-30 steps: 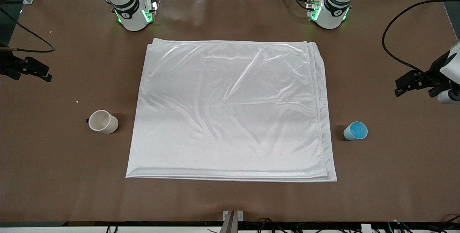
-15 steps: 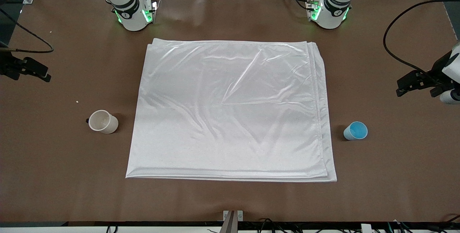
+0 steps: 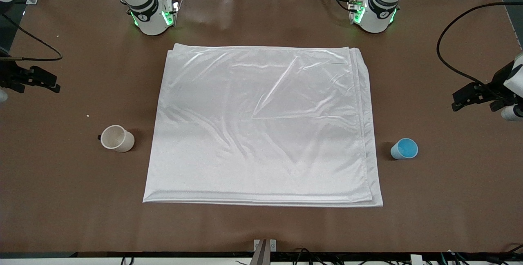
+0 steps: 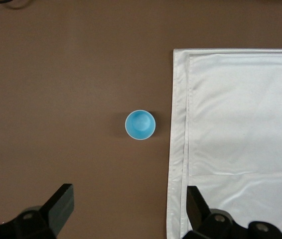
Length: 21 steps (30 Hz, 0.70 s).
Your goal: Place blue cup into white mug on cloth
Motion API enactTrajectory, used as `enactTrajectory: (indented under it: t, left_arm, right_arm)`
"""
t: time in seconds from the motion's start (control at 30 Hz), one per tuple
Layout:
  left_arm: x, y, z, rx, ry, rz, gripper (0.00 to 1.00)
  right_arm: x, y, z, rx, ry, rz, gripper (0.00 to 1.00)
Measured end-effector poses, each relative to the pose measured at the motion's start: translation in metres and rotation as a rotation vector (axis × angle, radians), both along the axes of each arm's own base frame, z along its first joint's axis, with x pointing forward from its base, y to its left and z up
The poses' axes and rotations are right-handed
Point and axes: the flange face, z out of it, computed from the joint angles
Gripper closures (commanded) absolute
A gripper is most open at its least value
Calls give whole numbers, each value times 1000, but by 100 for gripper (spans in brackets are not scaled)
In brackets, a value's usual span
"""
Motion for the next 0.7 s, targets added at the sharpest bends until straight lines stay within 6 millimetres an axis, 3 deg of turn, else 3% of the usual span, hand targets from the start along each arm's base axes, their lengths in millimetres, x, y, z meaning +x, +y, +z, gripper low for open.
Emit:
enactTrajectory:
  t: [0.37, 0.7]
  left_arm:
    - [4, 6, -26, 0, 1, 9, 0]
    - [7, 8, -69, 12, 0, 7, 0]
  right_arm:
    - [-1, -2, -62, 14, 27, 223, 2]
    - [-8, -35, -120, 13, -17, 570, 2]
